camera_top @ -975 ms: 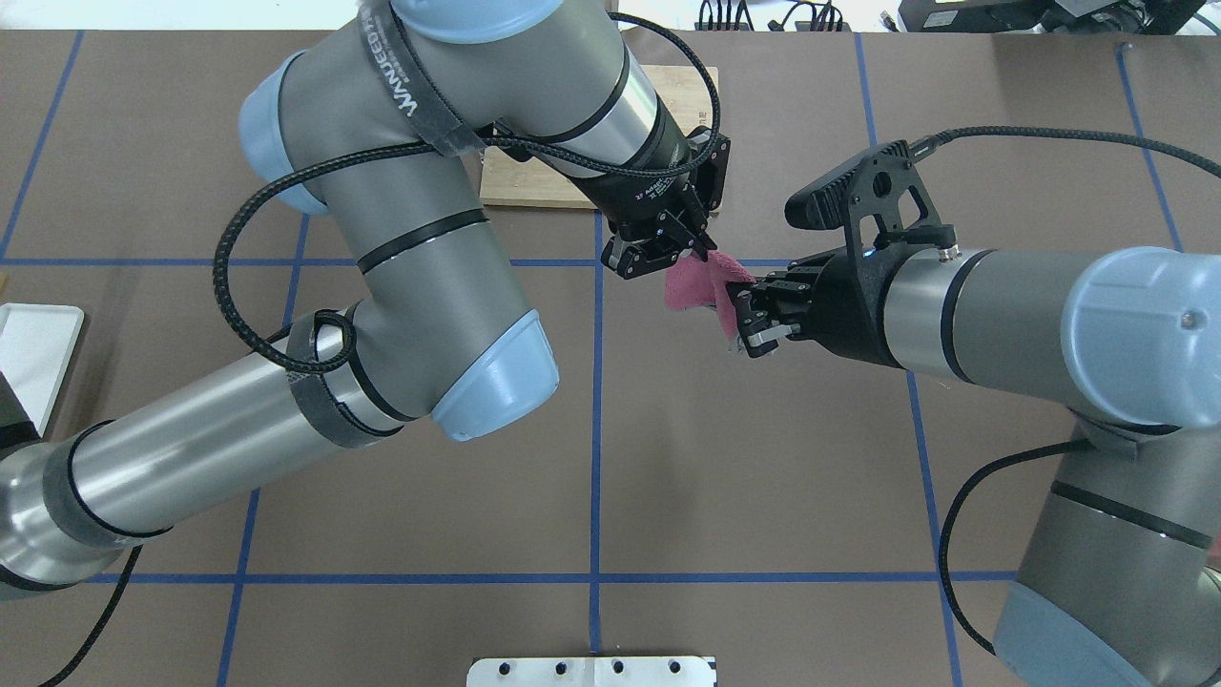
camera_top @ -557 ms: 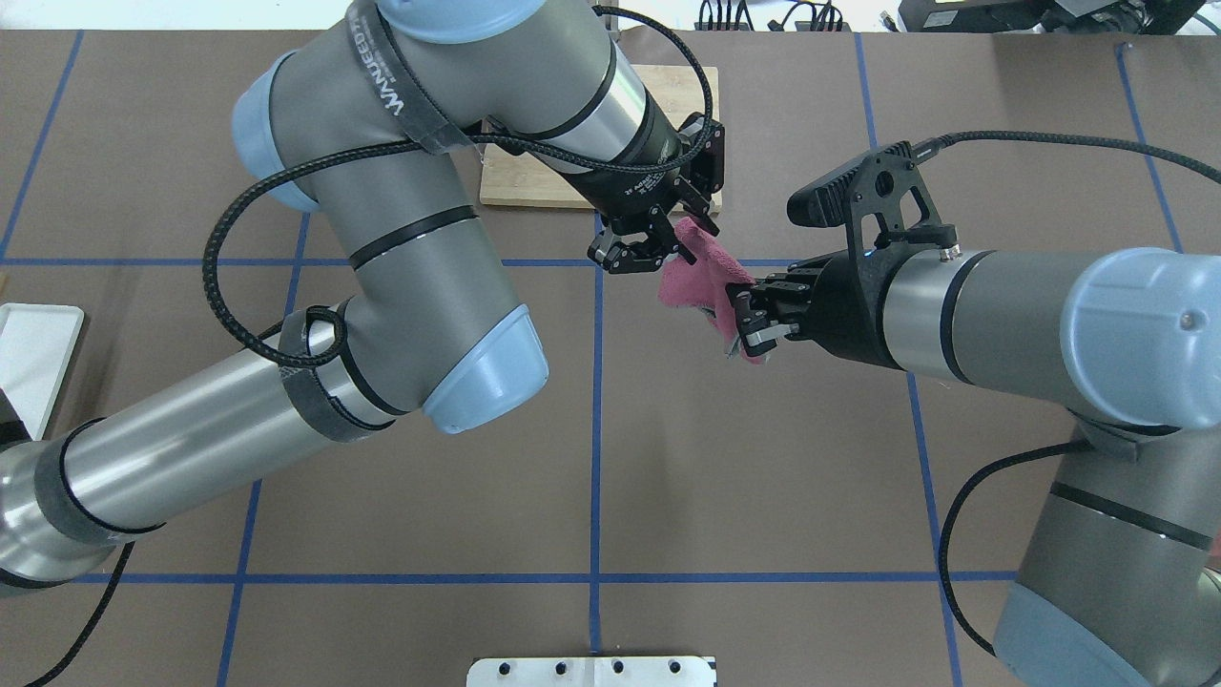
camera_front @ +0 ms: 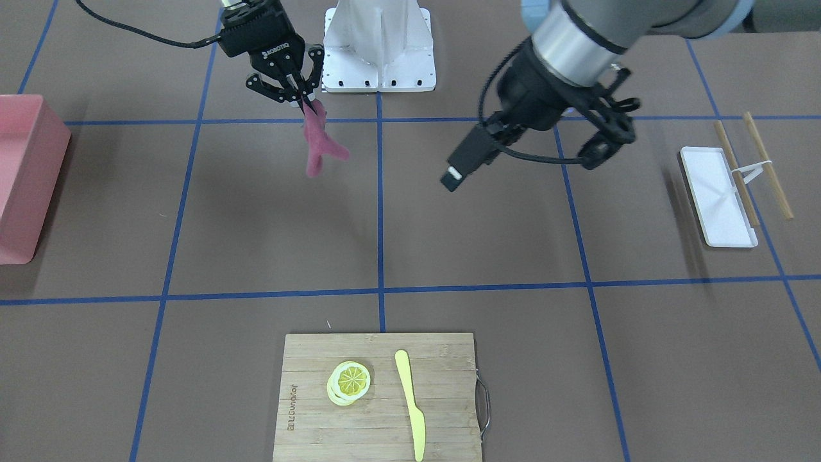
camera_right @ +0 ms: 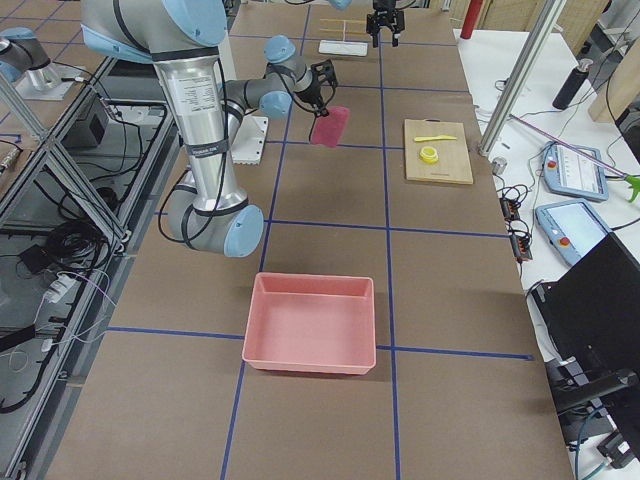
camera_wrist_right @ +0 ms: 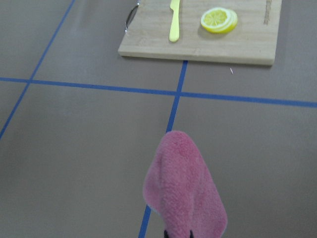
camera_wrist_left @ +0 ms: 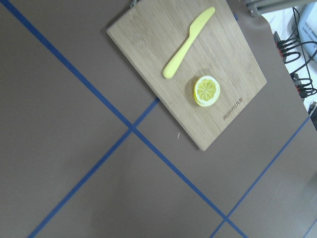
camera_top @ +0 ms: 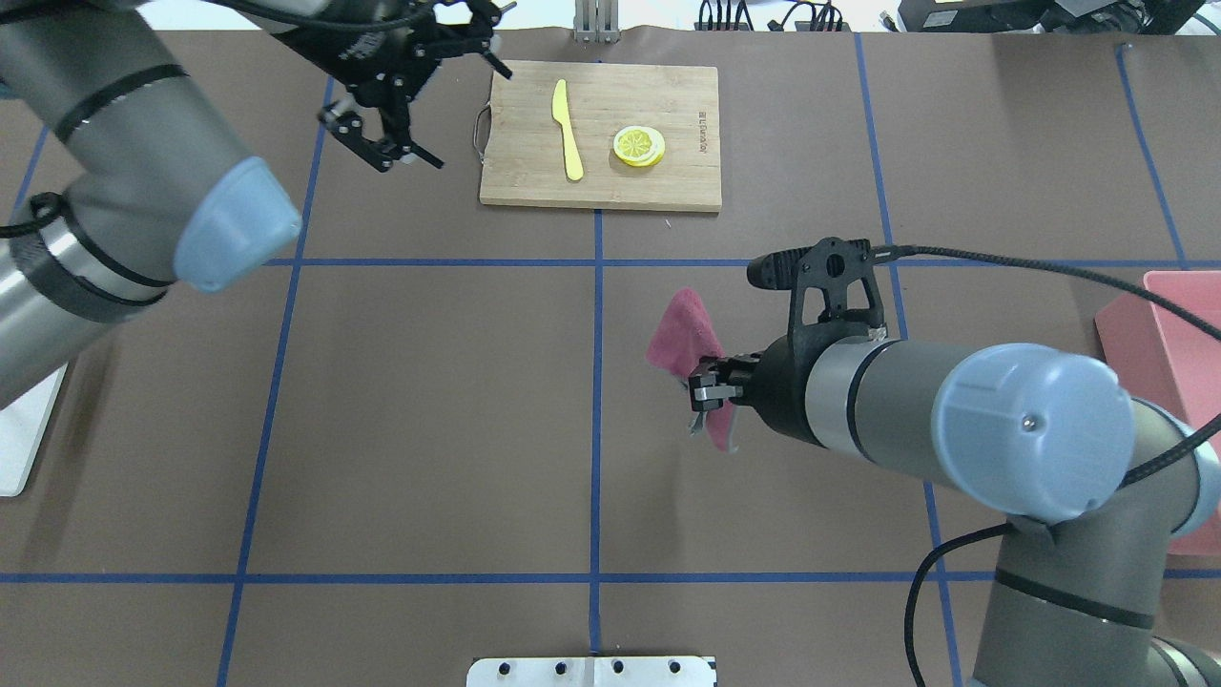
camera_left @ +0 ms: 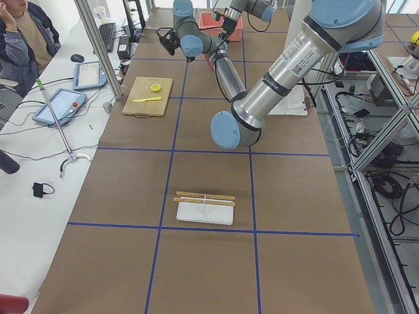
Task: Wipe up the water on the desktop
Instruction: 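Open and withdraw the left gripper while the right lowers the towel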
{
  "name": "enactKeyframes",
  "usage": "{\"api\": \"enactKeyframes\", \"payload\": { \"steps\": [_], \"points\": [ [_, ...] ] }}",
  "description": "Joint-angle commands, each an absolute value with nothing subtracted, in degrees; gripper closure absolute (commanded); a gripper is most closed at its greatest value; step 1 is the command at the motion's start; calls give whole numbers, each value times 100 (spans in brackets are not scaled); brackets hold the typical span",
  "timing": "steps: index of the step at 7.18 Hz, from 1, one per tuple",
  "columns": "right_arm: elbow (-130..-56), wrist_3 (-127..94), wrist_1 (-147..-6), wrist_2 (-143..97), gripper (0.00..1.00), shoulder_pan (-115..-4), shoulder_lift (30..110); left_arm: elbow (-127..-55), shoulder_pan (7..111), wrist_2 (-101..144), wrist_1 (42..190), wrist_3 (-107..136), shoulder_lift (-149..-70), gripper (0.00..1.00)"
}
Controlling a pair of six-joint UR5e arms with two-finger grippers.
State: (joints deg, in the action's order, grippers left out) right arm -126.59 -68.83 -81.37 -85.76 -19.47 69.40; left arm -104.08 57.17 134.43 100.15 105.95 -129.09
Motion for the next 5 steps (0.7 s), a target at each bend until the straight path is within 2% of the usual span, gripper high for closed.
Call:
{"api": "enactKeyframes", "payload": {
  "steps": [1,3,5],
  "points": [
    [-12045,-7749,-8473,-8359,100,-1495,6567,-10800,6282,13685,10002,9366,-12123,3],
    [-11709,-7778,-8517,-8446,100,-1485,6775,-10819,6539,13693,10002,8573,-11744,3],
    [-11681,-7709,-8499,-9337,100,-1738,7371,-10854,6635,13693,9984,8218,-11602,3]
  ]
}}
